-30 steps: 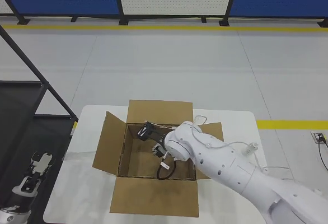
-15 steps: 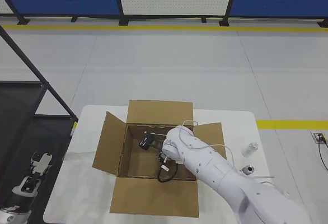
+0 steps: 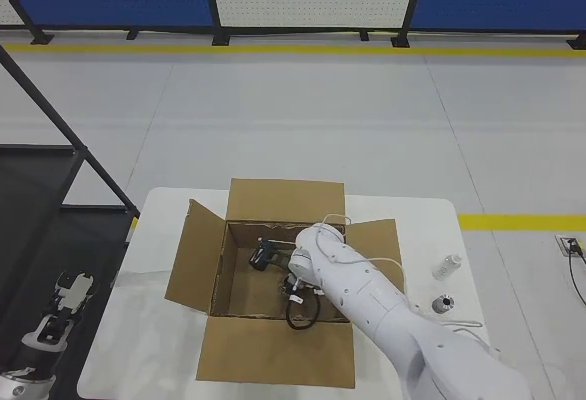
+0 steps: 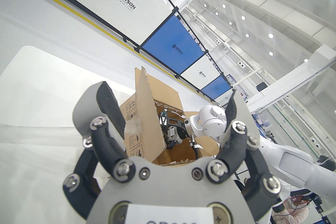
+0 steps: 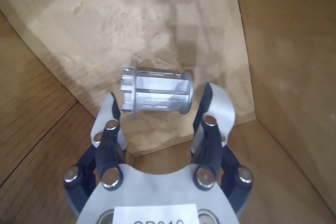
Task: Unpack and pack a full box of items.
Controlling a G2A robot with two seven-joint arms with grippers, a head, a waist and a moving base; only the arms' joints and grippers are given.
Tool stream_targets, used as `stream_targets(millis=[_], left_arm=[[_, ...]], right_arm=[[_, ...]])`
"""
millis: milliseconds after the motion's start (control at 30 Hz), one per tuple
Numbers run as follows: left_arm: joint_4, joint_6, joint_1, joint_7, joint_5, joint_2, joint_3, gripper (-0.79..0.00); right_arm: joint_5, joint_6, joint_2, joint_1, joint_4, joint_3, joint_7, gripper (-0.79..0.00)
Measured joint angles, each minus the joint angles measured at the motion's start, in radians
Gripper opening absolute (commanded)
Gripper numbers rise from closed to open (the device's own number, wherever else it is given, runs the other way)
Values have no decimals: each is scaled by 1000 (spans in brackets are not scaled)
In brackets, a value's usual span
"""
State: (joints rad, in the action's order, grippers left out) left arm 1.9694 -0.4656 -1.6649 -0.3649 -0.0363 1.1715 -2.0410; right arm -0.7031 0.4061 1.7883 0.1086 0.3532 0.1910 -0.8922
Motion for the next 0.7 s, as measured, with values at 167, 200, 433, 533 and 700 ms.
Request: stream_targets(millis=[167,200,433,533,700], left_arm=[[0,0,0,0,0,0,0,0],[0,0,0,0,0,0,0,0],[0,0,0,0,0,0,0,0],[0,0,0,0,0,0,0,0],[0,0,0,0,0,0,0,0]], right_arm=[[-32,-2,11,-16,7,4,10,0],[-38,-4,12,-19,11,5,10,0],[-78,-2,5,-30,56,18,36,0],[-60,-5,-8,-31,65,44,55,0],[-42,46,-44,-33,94,87,91,0]])
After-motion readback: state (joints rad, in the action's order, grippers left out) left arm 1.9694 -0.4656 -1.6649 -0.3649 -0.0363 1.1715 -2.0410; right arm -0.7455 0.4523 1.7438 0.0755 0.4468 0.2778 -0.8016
